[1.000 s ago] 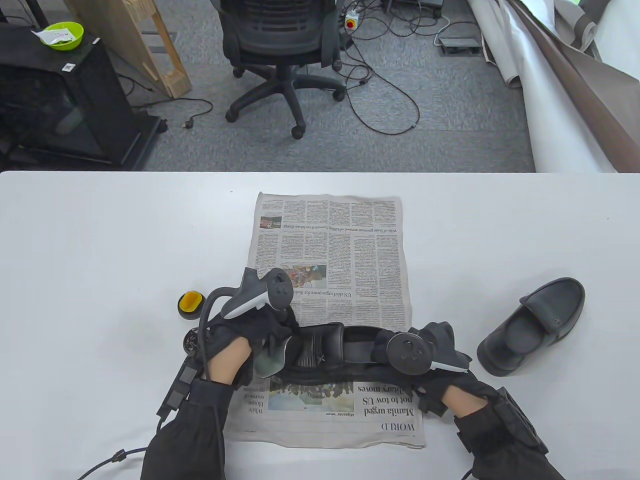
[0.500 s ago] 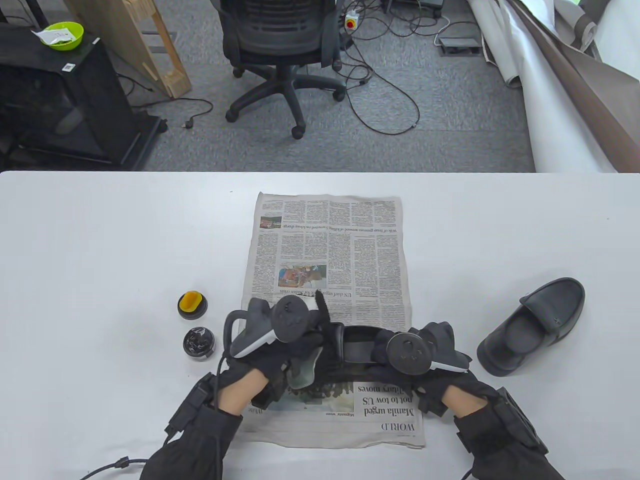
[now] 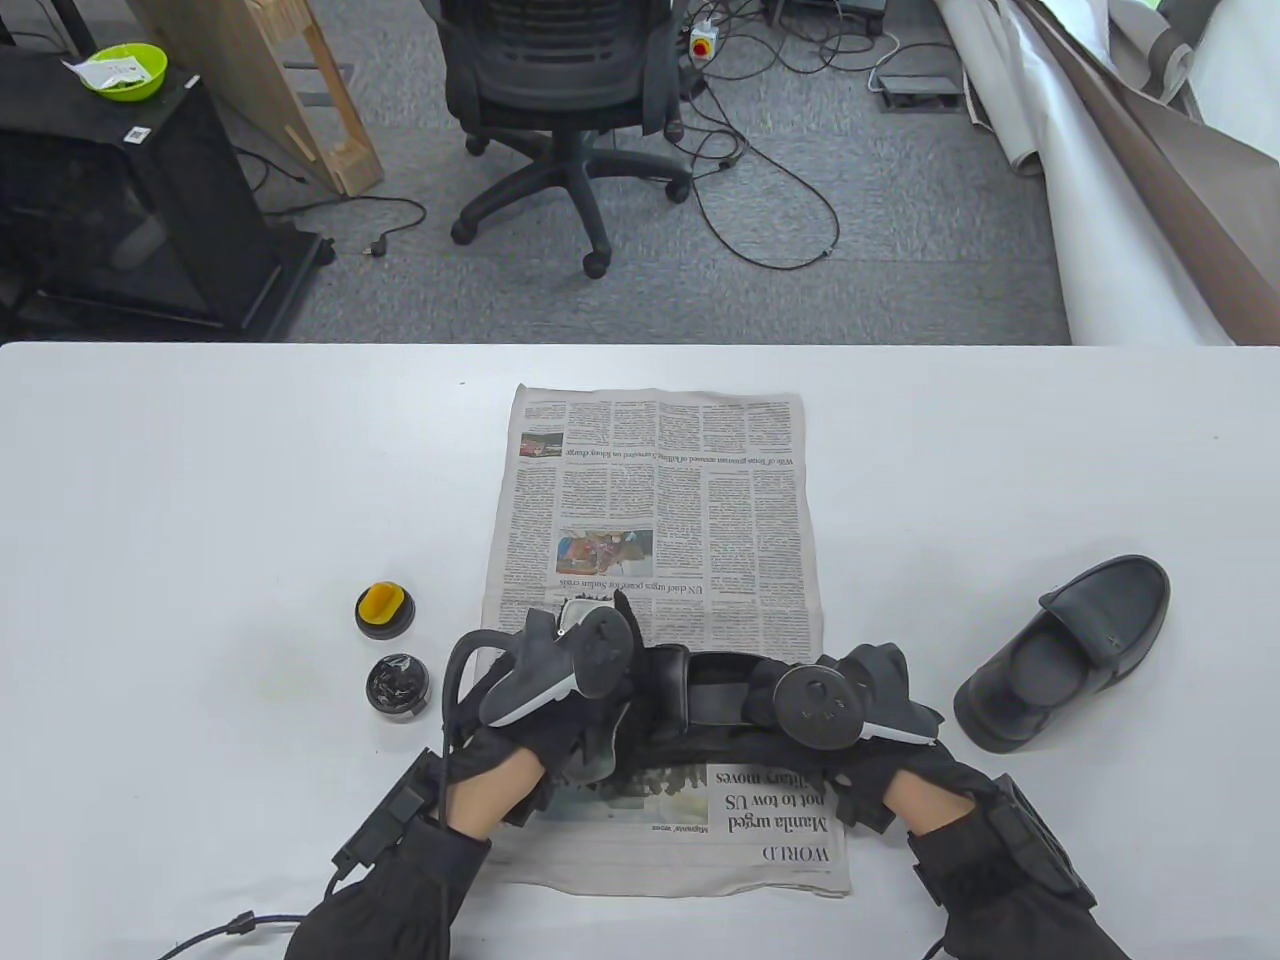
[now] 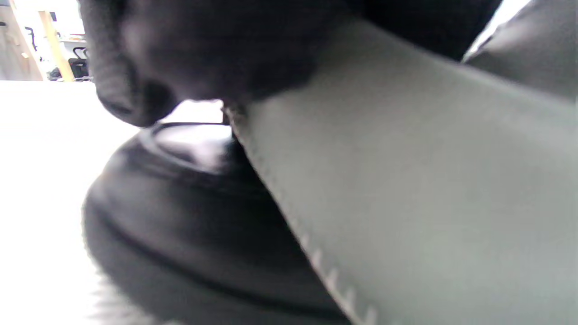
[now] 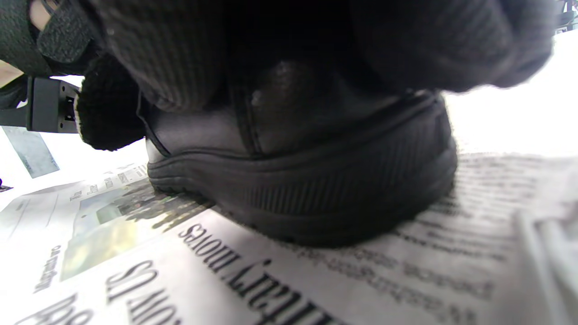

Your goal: Dip and apply built-in sponge shoe polish on shoes

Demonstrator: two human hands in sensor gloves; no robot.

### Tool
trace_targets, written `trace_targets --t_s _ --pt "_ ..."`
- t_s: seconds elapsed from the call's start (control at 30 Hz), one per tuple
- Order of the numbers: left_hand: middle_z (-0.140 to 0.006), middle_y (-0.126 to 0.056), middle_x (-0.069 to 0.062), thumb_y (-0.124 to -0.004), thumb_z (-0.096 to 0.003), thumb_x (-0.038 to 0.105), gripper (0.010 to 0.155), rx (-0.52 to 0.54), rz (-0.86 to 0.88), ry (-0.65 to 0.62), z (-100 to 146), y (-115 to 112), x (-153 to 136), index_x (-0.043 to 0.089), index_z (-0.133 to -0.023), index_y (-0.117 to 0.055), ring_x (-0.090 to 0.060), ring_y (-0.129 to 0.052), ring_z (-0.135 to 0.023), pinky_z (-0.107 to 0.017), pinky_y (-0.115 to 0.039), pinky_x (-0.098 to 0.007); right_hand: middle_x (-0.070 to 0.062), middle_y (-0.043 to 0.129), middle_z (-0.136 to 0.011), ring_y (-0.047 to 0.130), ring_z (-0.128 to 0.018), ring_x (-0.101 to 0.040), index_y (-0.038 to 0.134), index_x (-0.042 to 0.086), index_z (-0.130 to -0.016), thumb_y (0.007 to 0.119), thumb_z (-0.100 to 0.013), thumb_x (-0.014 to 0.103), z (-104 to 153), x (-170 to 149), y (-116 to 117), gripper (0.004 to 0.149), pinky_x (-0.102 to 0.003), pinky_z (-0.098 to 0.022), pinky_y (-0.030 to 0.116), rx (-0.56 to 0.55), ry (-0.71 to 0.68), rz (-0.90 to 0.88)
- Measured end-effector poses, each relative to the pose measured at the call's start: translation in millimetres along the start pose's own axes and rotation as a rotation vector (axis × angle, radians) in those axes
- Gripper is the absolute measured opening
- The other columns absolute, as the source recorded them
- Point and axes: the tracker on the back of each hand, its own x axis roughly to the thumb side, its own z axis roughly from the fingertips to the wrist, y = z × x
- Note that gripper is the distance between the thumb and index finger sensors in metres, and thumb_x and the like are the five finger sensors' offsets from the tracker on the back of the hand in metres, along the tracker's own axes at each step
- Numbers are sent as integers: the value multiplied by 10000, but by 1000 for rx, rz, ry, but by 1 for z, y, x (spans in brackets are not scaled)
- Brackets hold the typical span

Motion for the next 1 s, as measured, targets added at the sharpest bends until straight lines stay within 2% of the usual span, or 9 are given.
trace_targets --t_s 0.2,0.27,0.33,0.4,0.47,0.6,0.67,0.73,1.0 --pt "-450 -1027 34 -866 -429 486 535 -62 -98 72 4 3 -21 294 -920 -773 -67 -989 -96 -414 -920 -392 2 845 -725 933 -266 -208 928 264 -584 824 -332 557 0 0 0 400 -441 -433 844 0 0 1" --pt "-453 -1027 42 -871 -428 487 539 -47 -152 88 8 6 -24 290 -920 -777 -63 -992 -99 -418 -922 -387 2 845 -725 933 -266 -207 927 265 -584 824 -331 557 0 0 0 400 -441 -434 845 -1 0 3" --pt "-468 -1026 57 -886 -413 491 547 21 -103 34 13 8 -22 310 -917 -776 -51 -1000 -115 -426 -925 -373 2 845 -725 932 -265 -207 928 264 -583 825 -332 557 0 0 0 400 -441 -433 844 1 -1 -2" --pt "-456 -1031 49 -900 -406 484 544 54 104 -46 17 10 -17 308 -908 -787 -57 -998 -103 -418 -927 -377 3 845 -725 933 -265 -207 928 264 -583 824 -332 556 0 0 0 399 -441 -432 845 0 0 1" --pt "-447 -1035 40 -908 -402 480 545 81 223 -88 21 11 -5 302 -904 -792 -65 -996 -93 -412 -926 -381 2 845 -725 933 -266 -207 928 265 -583 825 -332 556 0 0 0 398 -440 -434 845 0 0 2" --pt "-442 -1028 61 -901 -391 501 572 130 184 -116 26 5 19 256 -898 -803 -42 -994 -88 -405 -934 -364 1 845 -725 934 -267 -208 927 264 -584 824 -332 556 0 0 0 399 -441 -433 845 0 0 5" --pt "-436 -1027 53 -916 -382 494 591 162 172 -64 27 0 27 228 -895 -795 -47 -992 -83 -397 -933 -371 1 845 -725 932 -266 -209 928 263 -585 825 -332 556 0 0 0 400 -442 -433 844 2 -2 0" --pt "-433 -1026 59 -919 -369 504 583 205 49 -8 27 -1 31 221 -867 -808 -42 -993 -72 -392 -936 -366 3 846 -724 933 -267 -208 928 265 -583 824 -332 557 0 0 0 399 -441 -434 844 1 -2 6" --pt "-456 -1018 56 -909 -391 493 536 -30 -38 95 16 0 9 236 -851 -810 -52 -996 -98 -410 -926 -374 3 847 -723 935 -266 -208 928 266 -584 823 -331 558 0 1 0 400 -441 -433 846 0 -1 9"
